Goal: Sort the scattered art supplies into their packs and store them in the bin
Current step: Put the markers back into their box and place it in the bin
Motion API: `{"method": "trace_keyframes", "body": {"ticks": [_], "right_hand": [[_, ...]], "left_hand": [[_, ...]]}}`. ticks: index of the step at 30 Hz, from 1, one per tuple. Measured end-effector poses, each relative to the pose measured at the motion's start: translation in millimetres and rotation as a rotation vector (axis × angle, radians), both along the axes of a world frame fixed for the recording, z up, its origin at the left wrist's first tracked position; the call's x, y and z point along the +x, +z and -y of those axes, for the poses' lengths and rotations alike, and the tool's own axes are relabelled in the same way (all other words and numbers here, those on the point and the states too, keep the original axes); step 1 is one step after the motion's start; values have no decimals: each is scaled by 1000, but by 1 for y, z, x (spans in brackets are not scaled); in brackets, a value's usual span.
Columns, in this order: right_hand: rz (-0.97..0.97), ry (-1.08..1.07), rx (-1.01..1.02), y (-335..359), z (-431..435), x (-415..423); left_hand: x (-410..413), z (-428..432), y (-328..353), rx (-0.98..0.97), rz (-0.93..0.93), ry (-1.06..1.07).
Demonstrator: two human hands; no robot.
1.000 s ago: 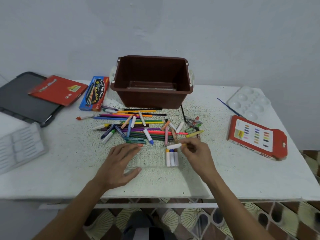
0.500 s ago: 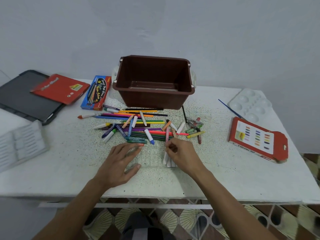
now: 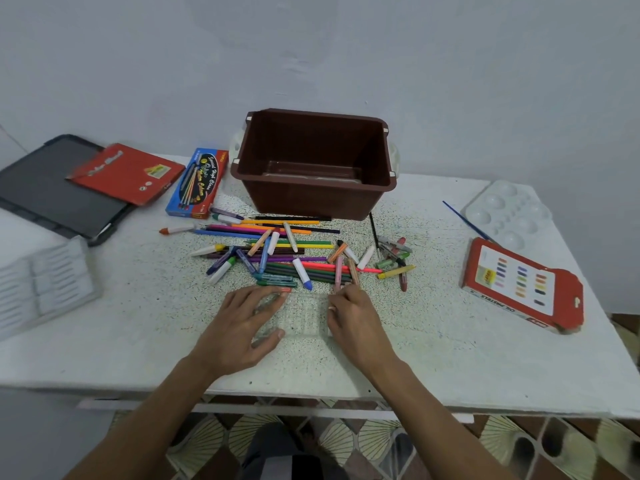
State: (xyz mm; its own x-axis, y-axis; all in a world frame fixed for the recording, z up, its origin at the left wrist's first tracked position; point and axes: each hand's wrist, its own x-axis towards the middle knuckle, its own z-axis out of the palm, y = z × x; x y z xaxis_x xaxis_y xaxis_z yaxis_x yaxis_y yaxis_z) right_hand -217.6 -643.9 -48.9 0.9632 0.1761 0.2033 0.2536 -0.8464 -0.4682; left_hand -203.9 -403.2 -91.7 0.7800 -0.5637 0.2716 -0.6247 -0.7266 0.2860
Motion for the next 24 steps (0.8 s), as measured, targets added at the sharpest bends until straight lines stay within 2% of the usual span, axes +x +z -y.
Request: {"method": "trace_keyframes", "body": {"ticks": [6, 12, 24], "right_hand": [[61, 45, -67, 0, 1, -4], [156, 99, -286, 2, -2, -4], [246, 128, -174, -11, 8, -12]], "left_hand": [[0, 1, 0, 8, 20, 3], [1, 0, 1, 32, 20, 2], [1, 0, 0, 13, 22, -1]]}}
